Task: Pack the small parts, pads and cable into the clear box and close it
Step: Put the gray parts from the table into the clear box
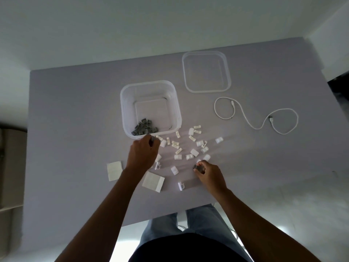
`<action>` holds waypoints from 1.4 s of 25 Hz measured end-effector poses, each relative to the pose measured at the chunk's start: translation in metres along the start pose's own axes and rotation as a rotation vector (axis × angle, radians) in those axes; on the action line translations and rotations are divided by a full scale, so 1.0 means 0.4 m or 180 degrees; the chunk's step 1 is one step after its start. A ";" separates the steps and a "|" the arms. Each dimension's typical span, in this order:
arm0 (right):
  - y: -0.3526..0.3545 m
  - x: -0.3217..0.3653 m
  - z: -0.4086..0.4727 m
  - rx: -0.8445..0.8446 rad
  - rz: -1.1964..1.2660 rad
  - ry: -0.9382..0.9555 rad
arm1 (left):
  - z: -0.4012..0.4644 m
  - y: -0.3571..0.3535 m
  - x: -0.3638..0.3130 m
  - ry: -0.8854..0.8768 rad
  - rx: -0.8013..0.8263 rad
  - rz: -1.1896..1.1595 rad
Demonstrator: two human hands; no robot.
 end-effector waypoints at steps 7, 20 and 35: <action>0.068 0.195 0.098 0.0826 0.3702 -0.0324 | 0.203 0.105 0.020 0.0147 0.0074 0.0848; 0.111 0.464 0.413 0.1431 0.3383 -0.0236 | 0.297 0.011 0.084 0.0400 0.1020 0.1656; -0.053 0.595 0.465 0.1430 0.0397 0.0551 | 0.219 0.088 0.195 0.0783 -0.0920 -0.1009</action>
Point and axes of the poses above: each hand's wrist, its own z-axis towards the middle knuckle, its own y-axis out of the back of the hand, x = y × z, the point moved 6 cm from there along z, towards the middle knuckle, and after that the axes turned 13 degrees about x, right-handed, at the moved point
